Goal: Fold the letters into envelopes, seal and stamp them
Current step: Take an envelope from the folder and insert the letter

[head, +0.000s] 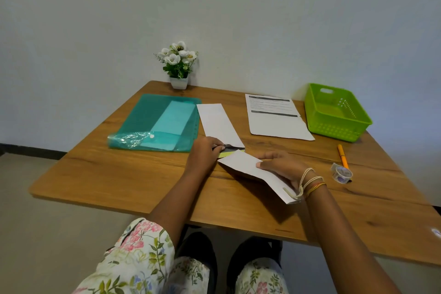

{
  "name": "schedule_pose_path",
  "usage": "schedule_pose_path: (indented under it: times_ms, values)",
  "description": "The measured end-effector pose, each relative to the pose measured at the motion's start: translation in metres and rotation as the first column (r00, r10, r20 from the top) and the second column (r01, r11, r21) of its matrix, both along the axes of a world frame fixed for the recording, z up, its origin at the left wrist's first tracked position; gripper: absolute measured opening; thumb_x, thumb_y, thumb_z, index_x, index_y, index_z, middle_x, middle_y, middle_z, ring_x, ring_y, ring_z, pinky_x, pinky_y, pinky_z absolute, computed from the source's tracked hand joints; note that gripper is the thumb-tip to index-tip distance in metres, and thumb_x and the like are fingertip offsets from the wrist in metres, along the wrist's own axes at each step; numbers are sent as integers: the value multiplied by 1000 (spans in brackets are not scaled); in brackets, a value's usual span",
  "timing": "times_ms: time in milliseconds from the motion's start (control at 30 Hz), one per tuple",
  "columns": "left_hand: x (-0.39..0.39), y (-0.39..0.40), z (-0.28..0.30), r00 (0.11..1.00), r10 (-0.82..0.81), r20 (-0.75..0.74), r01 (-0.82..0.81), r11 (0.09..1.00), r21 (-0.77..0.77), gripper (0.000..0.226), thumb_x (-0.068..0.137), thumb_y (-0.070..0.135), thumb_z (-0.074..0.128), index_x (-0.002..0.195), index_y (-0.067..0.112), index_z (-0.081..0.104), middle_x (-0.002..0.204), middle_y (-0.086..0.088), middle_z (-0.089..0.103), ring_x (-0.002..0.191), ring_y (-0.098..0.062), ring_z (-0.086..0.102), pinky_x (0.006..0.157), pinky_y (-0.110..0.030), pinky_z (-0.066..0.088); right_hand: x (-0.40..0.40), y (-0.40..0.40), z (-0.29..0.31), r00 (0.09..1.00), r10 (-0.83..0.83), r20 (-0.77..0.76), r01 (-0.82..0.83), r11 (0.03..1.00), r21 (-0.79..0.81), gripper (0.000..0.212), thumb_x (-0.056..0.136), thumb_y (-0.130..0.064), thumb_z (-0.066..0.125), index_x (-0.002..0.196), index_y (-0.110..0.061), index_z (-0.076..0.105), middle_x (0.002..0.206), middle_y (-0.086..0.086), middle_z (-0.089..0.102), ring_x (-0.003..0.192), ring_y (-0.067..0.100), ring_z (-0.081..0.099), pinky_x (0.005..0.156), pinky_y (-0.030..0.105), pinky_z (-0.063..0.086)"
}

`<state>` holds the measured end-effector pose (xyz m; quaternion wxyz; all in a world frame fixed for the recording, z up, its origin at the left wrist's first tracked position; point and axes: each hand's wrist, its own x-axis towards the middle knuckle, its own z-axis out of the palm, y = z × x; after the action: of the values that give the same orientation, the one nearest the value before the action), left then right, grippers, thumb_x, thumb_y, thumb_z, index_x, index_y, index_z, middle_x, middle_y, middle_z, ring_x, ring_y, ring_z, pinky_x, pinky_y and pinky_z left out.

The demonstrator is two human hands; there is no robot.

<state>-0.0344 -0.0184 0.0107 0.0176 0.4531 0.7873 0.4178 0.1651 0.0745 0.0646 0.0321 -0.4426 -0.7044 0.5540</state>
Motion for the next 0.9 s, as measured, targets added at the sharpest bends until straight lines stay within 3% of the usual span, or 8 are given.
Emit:
schedule_pose_path:
  times_ms: [100, 400, 567, 633, 733, 833, 900]
  values:
    - [-1, -1, 0, 1000, 2, 5, -2, 1000, 13, 19, 89, 19, 66, 102, 9, 76, 99, -7, 74, 90, -15, 64, 75, -21, 44, 0, 4, 3, 1000, -6, -29, 6, 1000, -27, 21, 83, -20, 70, 104, -21, 72, 104, 13, 72, 90, 28, 65, 81, 36, 50]
    - [0, -3, 3, 999, -31, -40, 34, 997, 68, 19, 90, 17, 64, 102, 7, 75, 100, -8, 74, 91, -19, 65, 76, -25, 48, -10, 6, 6, 993, -114, -42, 114, 993, 8, 23, 86, -8, 66, 108, -4, 68, 103, 14, 68, 74, 16, 59, 62, 21, 46]
    - [2, -3, 2, 995, -87, -56, 93, 990, 109, 18, 87, 20, 69, 99, 8, 75, 98, -5, 74, 90, -15, 65, 80, -32, 55, -18, 4, 4, 981, -188, -50, 191, 980, 54, 24, 87, -8, 64, 110, 1, 67, 100, 13, 63, 69, 16, 54, 75, 29, 44]
    - [2, -4, 2, 995, -92, -30, 95, 989, 111, 18, 86, 21, 71, 98, 9, 76, 97, -4, 74, 88, -13, 65, 79, -31, 56, -25, 1, 0, 973, -223, -66, 227, 971, 70, 25, 87, -9, 64, 108, 5, 66, 99, 18, 65, 69, 19, 54, 73, 30, 44]
    - [1, -4, 3, 995, -94, 21, 91, 988, 127, 18, 85, 21, 71, 97, 9, 76, 96, -3, 75, 85, -10, 64, 75, -26, 55, -40, -6, -10, 968, -230, -101, 240, 965, 104, 21, 88, -11, 63, 100, 6, 67, 98, 26, 68, 65, 20, 56, 63, 28, 45]
    - [1, -5, 4, 994, -94, 56, 86, 987, 138, 18, 85, 21, 72, 98, 10, 76, 95, -1, 74, 81, -3, 60, 68, -11, 47, -58, -9, -21, 962, -242, -127, 262, 949, 173, 11, 86, -16, 64, 85, -7, 69, 90, 16, 70, 74, 24, 63, 71, 32, 52]
    - [0, -5, 3, 993, -93, 67, 82, 984, 161, 16, 84, 20, 72, 96, 10, 77, 94, -1, 74, 82, -3, 61, 68, -7, 44, -68, -8, -24, 957, -257, -133, 280, 938, 206, 11, 85, -18, 66, 84, -7, 67, 85, 13, 68, 75, 25, 62, 65, 29, 49]
